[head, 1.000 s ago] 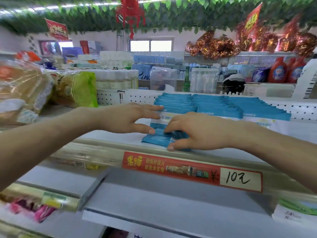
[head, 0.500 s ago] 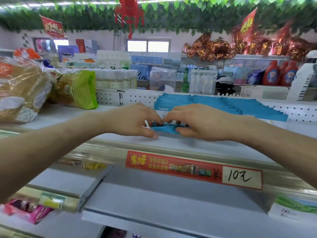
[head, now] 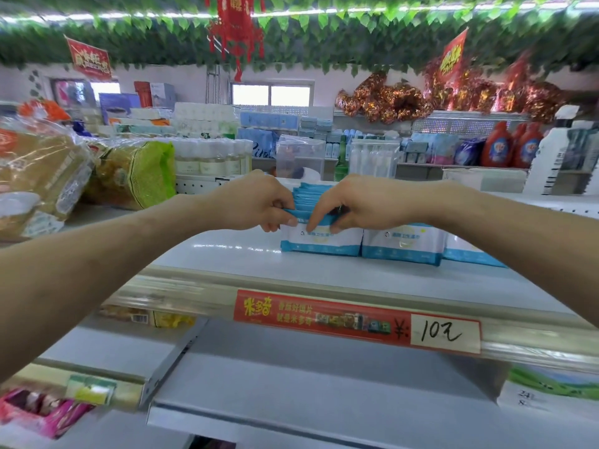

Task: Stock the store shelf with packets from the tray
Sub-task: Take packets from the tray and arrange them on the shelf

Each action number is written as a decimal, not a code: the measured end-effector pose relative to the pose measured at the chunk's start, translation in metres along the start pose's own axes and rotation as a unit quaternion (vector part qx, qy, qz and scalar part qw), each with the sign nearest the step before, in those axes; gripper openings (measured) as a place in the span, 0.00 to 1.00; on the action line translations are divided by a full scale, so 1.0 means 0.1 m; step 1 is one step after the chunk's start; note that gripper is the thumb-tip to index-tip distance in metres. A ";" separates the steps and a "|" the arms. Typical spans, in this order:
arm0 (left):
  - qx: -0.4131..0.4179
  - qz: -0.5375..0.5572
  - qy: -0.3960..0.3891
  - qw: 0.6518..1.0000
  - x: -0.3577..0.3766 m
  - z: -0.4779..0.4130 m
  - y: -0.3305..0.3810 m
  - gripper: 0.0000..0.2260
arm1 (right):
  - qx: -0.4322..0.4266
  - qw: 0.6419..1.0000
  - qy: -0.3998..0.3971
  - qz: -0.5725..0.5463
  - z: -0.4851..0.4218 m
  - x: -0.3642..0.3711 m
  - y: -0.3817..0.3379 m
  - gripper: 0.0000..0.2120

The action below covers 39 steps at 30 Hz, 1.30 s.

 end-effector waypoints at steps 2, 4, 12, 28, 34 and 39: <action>-0.008 0.016 -0.001 1.000 0.01 -0.04 -0.04 0.08 | 0.008 1.000 0.012 -0.011 -0.02 -0.01 0.05 0.18; -0.019 0.012 0.004 1.000 0.01 -0.08 -0.08 0.09 | 0.012 1.000 0.016 -0.022 -0.03 0.01 0.07 0.18; -0.005 -0.066 0.018 0.998 -0.14 -0.16 -0.04 0.38 | 0.059 0.993 0.103 -0.020 0.05 -0.17 0.26 0.24; -0.017 -0.122 -0.124 0.985 0.47 -0.63 0.05 0.55 | 0.179 0.977 -0.063 0.101 -0.16 0.36 0.69 0.59; -0.038 -0.109 -0.133 0.984 0.44 -0.66 0.09 0.58 | 0.195 0.980 -0.044 -0.025 0.20 0.20 0.86 0.57; -0.023 -0.107 -0.138 0.984 0.44 -0.81 0.43 0.59 | 0.269 0.958 -0.097 -0.008 0.77 0.21 1.21 0.67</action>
Point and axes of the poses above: each hand's wrist, its own z-axis away from the middle knuckle, its own x-axis out of the palm, y = z × x, the point moved 10 cm from there along -z, towards the middle knuckle, and after that the axes turned 6 degrees about -y, right-handed, at the moved point
